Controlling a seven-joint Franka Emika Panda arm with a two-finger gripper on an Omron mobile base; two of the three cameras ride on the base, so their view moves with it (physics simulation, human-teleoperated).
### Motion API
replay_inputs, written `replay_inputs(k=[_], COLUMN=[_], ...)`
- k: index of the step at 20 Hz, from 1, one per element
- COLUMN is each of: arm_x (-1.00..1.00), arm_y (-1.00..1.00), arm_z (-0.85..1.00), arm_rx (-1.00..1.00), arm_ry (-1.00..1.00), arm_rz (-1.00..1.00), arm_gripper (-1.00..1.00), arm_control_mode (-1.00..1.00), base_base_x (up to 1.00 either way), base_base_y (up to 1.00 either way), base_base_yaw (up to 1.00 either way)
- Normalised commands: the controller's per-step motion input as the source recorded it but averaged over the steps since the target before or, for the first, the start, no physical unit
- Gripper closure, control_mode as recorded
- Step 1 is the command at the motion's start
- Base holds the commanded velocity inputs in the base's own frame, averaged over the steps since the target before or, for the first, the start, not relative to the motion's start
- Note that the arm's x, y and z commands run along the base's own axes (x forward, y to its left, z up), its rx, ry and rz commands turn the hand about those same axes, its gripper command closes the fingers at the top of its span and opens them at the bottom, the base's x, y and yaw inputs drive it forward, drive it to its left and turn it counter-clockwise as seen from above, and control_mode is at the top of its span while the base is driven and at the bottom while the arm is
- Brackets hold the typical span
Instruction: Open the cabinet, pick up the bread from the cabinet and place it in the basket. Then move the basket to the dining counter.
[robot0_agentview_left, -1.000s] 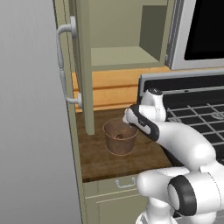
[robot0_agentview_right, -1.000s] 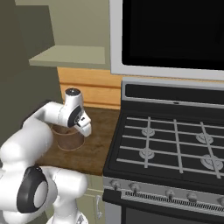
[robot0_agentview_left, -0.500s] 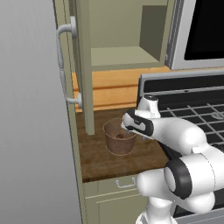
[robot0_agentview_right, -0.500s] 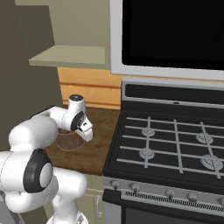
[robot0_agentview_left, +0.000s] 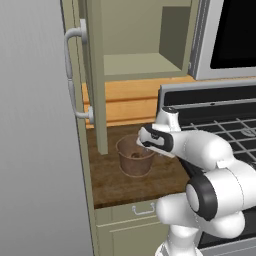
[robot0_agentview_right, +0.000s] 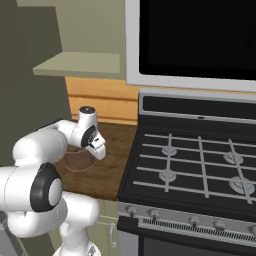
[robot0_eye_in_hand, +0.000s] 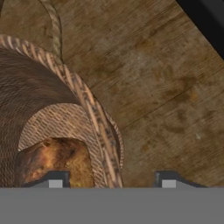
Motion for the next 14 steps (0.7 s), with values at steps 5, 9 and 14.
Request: replay_inputs(k=[5, 9, 14], arm_x=[0.00, -0.14, -0.29], arm_y=[0.11, -0.05, -0.10], arm_z=[-0.15, 0.00, 0.29], arm_rx=[0.00, 0.07, 0.14], arm_ry=[0.00, 0.00, -0.02], arm_rz=[0.00, -0.02, -0.12], arm_gripper=[1.00, 1.00, 1.00], arm_control_mode=[-1.00, -1.00, -1.00], base_base_x=[0.00, 0.00, 0.00], base_base_y=[0.00, 0.00, 0.00], base_base_yaw=[0.00, 0.00, 0.00])
